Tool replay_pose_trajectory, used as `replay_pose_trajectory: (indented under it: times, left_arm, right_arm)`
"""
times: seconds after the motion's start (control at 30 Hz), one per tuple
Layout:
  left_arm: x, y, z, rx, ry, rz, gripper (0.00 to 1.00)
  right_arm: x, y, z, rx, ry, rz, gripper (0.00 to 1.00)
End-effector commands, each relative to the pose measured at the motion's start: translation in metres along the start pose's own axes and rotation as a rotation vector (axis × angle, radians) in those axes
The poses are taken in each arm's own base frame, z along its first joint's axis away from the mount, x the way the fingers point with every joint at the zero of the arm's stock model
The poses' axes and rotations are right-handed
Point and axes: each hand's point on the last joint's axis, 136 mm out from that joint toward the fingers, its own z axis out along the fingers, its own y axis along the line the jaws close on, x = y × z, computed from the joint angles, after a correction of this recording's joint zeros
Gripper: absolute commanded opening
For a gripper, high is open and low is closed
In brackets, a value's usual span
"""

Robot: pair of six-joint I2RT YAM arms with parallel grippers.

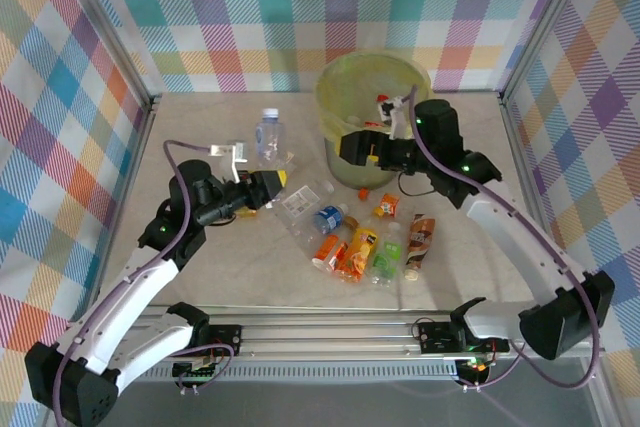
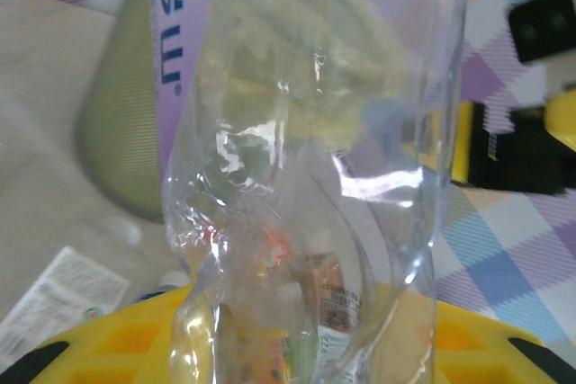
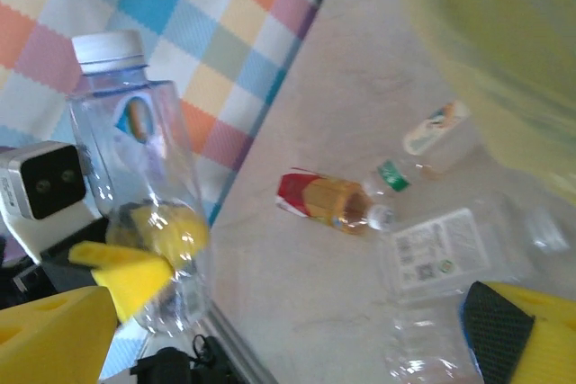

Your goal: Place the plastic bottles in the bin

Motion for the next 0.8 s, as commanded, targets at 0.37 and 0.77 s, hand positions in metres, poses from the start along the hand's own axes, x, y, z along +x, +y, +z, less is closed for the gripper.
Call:
replay_pose_trajectory:
  times: [0.37,0.77]
  left_arm:
    - [-0.004,-0.06,0.031,0.19,0.029,0.147,0.33]
    - [-0.003,-0.067,0.03,0.194,0.032,0.174,0.39]
  right_arm:
    - [-0.013,0.072,0.049,-0.247,0.083,-0.13,0.99]
    - [-0.011,0.069,0.066,-0.241,0.11,-0.112,0.66]
